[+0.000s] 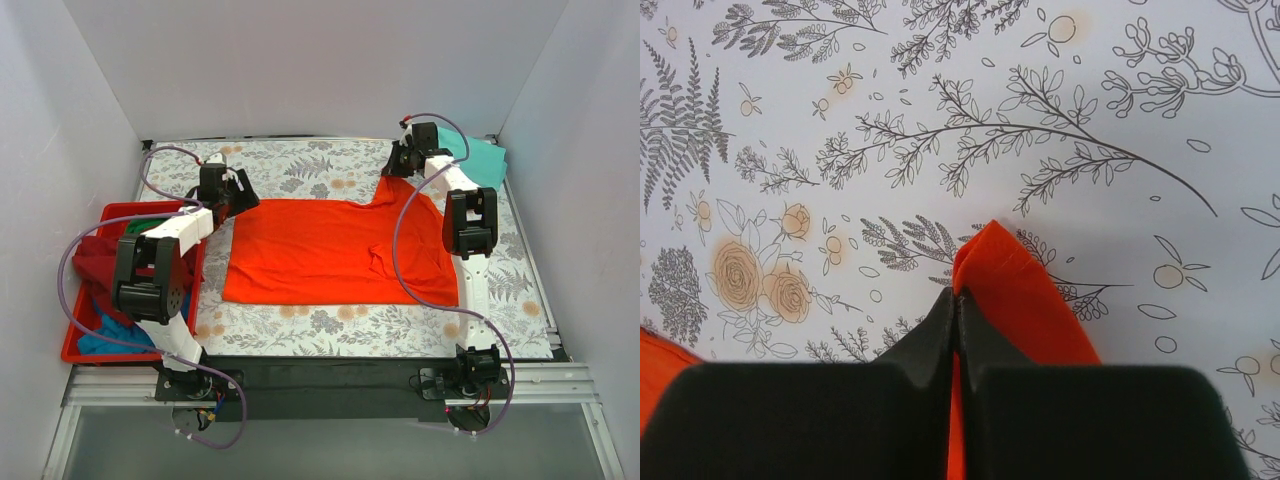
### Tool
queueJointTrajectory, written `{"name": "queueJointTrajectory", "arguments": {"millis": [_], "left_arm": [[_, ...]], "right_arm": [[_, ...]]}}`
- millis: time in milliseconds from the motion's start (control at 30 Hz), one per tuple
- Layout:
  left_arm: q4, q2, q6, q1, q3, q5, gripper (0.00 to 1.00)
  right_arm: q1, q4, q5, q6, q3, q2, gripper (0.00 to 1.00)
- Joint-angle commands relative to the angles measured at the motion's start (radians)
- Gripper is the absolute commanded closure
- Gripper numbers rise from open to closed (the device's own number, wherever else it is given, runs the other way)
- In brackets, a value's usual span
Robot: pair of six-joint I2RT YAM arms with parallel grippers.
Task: Fold and stack the t-shirts
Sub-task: Fold the tshirt
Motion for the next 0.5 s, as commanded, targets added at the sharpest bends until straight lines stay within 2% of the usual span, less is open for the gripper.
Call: {"name": "queueJointTrajectory", "arguments": {"millis": [0,333,467], "left_arm": [[0.006,-0.007,0.012,0.010,0.013,-0.004,0.30],[-0.049,0.138,0.044,0.010,0.134,-0.138,0.34],[-0.077,0.183,0.045,0.010,0.185,-0.180,0.39]], "right_arm": [[0.004,0.003,0.012,-0.005,0.017,-0.012,0.99],[-0.013,0.004,0.033,0.002,-0.067,-0.143,0.99],[-0.016,0.009,0.035,-0.005,-0.105,-0.186,0.99]]}}
